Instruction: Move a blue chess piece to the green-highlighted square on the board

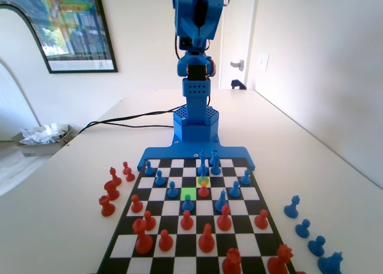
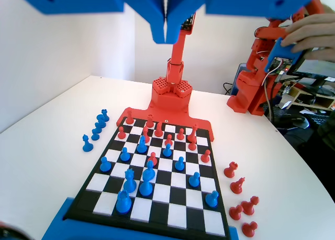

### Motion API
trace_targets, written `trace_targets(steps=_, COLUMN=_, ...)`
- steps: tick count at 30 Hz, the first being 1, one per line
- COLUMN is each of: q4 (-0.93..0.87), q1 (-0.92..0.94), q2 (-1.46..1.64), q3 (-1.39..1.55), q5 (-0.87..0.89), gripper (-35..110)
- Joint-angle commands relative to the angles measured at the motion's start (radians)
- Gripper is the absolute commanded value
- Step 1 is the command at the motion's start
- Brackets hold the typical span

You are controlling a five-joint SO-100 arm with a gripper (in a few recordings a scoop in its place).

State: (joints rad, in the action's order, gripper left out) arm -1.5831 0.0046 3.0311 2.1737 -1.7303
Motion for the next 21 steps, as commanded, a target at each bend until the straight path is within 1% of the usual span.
trace_targets(steps=1, q4=0.023, q1=-0.017, q2=-0.040, q3=-0.055, q5=0.023, gripper=1)
trace_targets(steps=5, q4=0.014, q1=-0.044, q2=-0.184, q3=-0.189, q5=0.087, gripper=1)
trace_targets(steps=11, q4=-0.057, q1=-0.084, q2=-0.512, q3=-0.433, q5=0.230, gripper=1)
trace_targets(steps=16, q4=-0.009, q1=-0.094, q2=-0.721, q3=-0.462, q5=0.324, gripper=1)
trace_targets(steps=21, q4=0.086, q1=-0.084, q2=-0.893, q3=-0.391, q5=0.399, gripper=1)
